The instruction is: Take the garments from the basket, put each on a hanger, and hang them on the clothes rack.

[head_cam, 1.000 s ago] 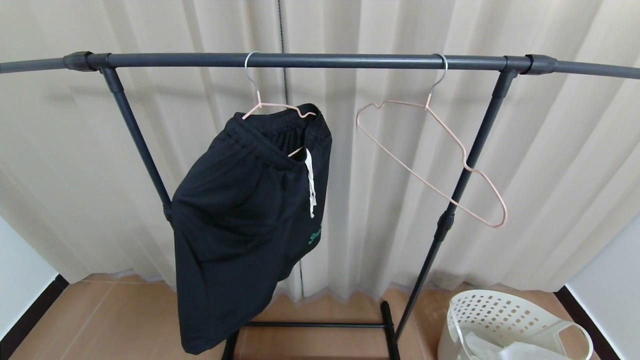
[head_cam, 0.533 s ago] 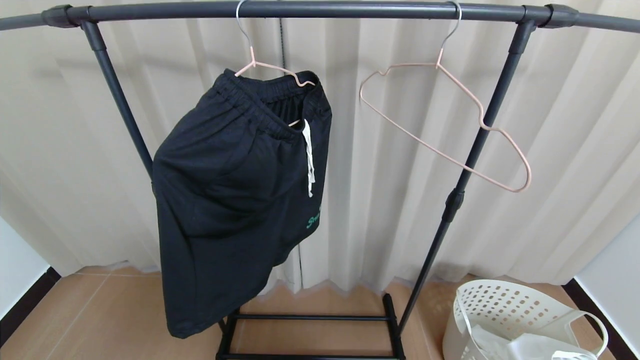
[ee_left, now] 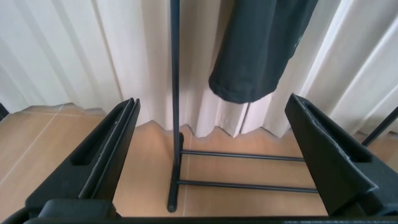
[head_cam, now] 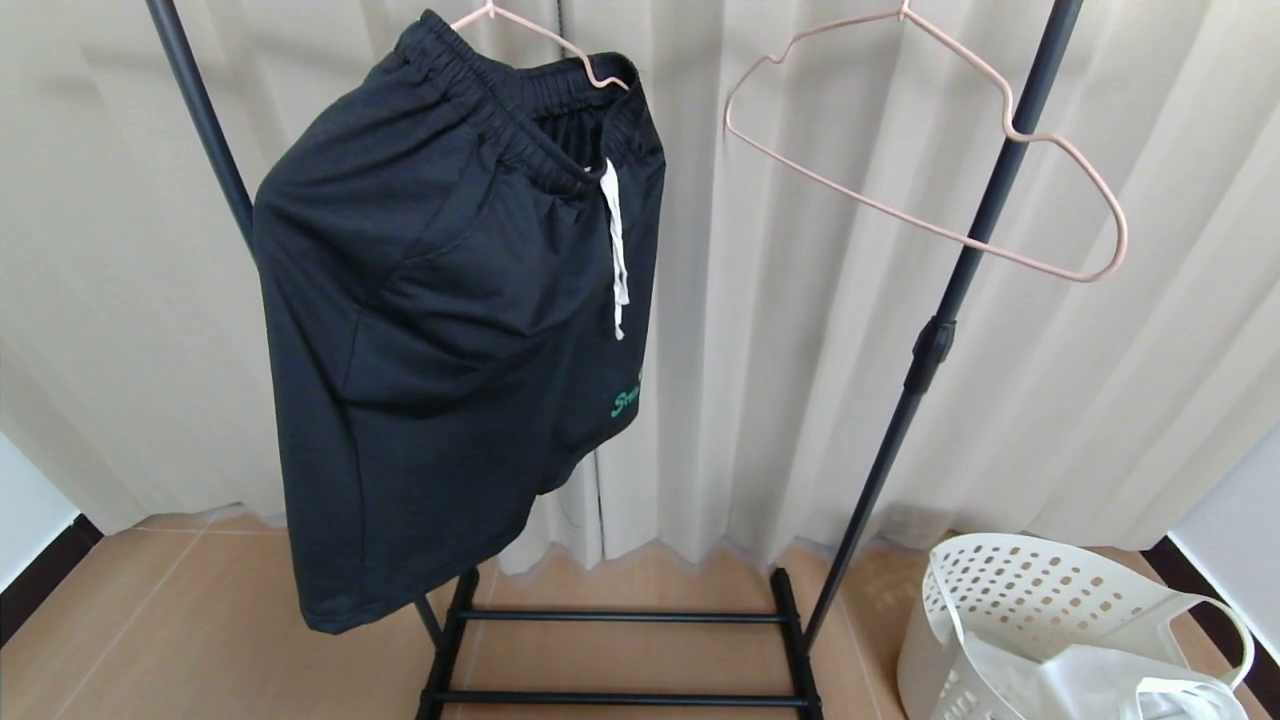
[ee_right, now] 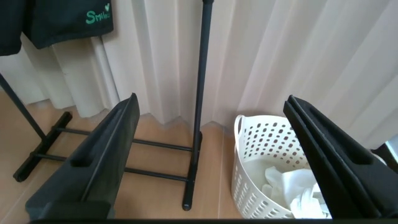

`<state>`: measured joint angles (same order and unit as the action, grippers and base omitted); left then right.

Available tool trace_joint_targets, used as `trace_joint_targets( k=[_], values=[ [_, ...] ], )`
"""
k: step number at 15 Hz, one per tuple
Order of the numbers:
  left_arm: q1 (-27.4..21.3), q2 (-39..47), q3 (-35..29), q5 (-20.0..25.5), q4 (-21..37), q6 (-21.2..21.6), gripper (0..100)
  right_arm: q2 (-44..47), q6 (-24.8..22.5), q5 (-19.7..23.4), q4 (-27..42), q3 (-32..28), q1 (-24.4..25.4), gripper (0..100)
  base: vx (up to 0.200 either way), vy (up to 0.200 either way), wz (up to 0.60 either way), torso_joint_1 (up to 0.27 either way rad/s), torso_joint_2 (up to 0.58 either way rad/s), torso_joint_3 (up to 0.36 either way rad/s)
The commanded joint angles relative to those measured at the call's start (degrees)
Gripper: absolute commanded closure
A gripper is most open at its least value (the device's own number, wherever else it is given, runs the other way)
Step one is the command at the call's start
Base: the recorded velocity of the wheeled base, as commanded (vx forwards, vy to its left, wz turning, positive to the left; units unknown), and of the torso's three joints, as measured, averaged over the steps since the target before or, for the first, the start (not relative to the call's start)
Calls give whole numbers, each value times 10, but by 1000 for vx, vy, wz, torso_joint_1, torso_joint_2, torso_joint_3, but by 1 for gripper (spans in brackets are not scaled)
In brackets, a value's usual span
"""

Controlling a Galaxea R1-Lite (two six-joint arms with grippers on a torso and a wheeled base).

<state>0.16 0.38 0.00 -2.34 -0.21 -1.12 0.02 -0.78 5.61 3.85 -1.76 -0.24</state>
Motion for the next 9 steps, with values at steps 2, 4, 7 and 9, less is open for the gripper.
trace_joint_targets(
  k=[2,4,7,9],
  values=[
    [0,1,0,0,0,0,0,0,1,0,0,0,1,0,0,0,0,-34,454,396],
    [0,1,0,-1,0,-1,0,0,2,0,0,0,0,0,0,0,0,-34,410,373],
    [0,1,0,1,0,0,0,0,0,0,0,0,1,0,0,0,0,-9,132,131],
    [0,1,0,1,0,1,0,0,0,0,0,0,0,0,0,0,0,0,0,0]
  ],
)
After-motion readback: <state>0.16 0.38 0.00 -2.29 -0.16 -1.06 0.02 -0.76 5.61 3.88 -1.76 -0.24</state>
